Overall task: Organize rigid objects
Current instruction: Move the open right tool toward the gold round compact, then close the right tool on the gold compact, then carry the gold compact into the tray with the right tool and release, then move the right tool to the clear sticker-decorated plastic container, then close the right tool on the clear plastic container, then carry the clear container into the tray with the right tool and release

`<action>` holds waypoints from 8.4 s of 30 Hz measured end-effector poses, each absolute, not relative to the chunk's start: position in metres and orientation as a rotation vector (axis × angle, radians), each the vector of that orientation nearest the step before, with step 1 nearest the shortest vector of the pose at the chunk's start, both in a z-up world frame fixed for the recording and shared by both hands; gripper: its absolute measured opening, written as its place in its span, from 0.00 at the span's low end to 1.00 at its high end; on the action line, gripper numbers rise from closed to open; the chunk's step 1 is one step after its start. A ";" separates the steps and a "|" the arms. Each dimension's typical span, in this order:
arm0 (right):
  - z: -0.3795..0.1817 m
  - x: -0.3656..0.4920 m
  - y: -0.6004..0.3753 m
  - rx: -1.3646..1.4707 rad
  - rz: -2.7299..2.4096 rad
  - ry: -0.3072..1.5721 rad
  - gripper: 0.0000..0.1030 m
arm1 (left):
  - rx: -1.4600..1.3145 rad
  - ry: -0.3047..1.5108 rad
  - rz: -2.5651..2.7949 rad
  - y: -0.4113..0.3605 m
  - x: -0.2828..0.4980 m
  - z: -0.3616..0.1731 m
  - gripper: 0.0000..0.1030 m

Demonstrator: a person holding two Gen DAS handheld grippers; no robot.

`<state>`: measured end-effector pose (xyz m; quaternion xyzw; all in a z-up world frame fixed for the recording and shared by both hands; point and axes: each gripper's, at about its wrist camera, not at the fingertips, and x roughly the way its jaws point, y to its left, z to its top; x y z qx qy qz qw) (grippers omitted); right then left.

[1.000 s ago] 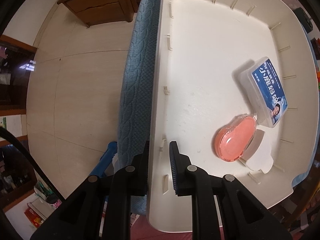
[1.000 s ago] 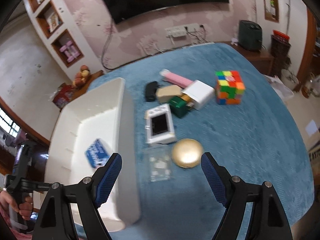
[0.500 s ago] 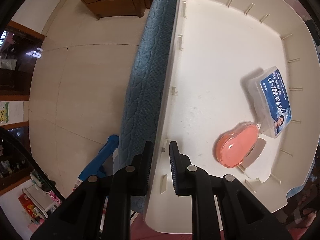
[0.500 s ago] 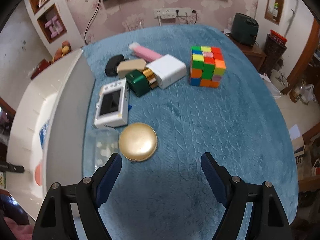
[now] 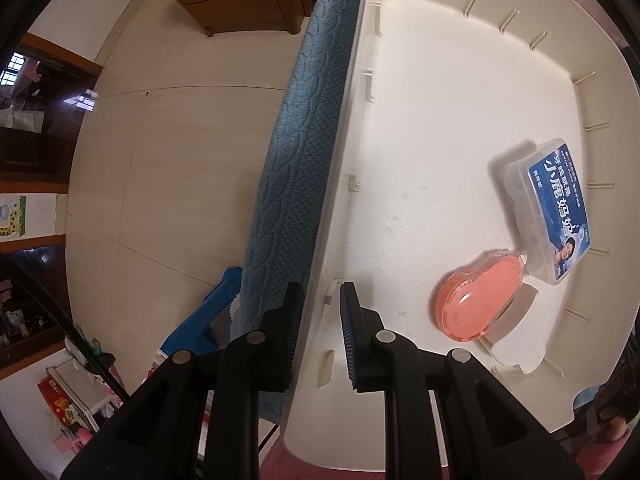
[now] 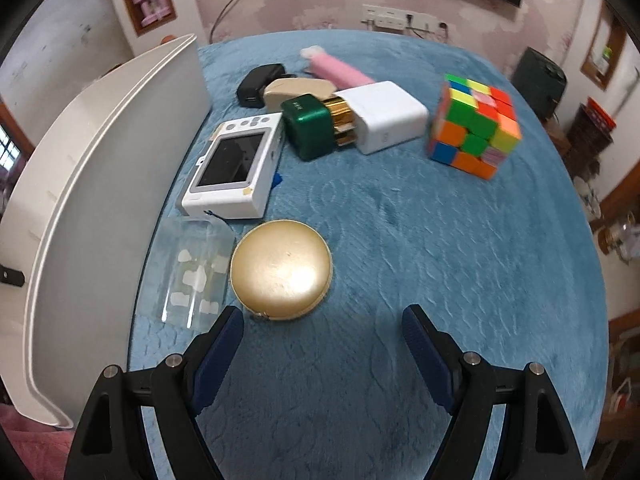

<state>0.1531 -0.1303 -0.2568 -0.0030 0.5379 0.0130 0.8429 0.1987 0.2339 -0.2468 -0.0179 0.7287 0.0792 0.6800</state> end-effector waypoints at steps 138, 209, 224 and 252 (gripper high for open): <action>-0.192 0.105 -0.077 0.504 -0.078 0.921 0.77 | 0.000 1.599 -0.053 0.250 0.195 -0.239 0.08; -0.274 0.107 -0.131 0.923 -0.101 1.299 0.47 | -0.082 1.684 0.019 0.257 0.196 -0.264 0.11; -0.260 0.041 -0.138 1.079 -0.200 1.155 0.32 | 0.013 1.659 -0.083 0.239 0.190 -0.259 0.11; -0.171 0.065 -0.076 0.862 0.161 0.903 0.32 | 0.052 1.644 -0.159 0.232 0.187 -0.251 0.11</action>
